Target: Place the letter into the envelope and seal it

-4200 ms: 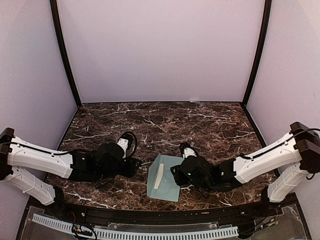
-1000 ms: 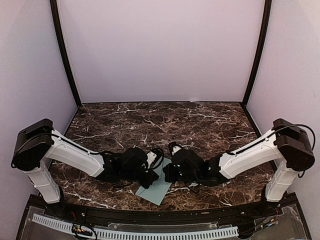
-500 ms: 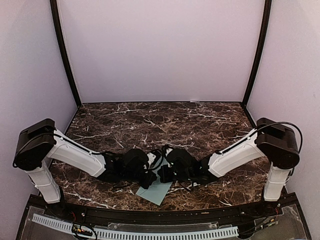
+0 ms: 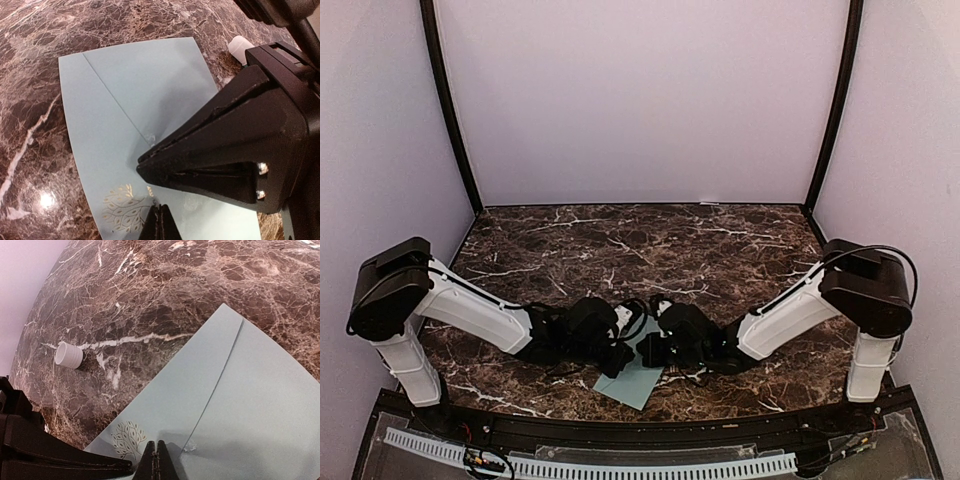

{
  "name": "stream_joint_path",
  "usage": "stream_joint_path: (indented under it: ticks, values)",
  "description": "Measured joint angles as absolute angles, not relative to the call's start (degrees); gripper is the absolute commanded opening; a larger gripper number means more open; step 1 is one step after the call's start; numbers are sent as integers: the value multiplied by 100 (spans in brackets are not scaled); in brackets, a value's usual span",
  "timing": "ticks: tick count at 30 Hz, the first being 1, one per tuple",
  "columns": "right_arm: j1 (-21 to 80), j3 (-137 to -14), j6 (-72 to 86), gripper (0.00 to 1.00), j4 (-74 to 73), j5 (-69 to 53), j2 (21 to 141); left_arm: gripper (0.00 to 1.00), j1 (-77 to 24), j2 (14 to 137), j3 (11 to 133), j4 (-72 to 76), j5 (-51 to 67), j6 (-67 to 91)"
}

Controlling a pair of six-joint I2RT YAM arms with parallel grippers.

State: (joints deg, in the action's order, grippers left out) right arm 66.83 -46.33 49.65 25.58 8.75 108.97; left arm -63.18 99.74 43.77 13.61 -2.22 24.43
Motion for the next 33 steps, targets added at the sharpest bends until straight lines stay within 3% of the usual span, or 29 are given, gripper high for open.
stream_joint_path:
  ticks: [33]
  values:
    - [7489, -4556, 5948, 0, 2405, 1970, 10857, 0, -6464, 9902, 4154, 1597, -436, 2794]
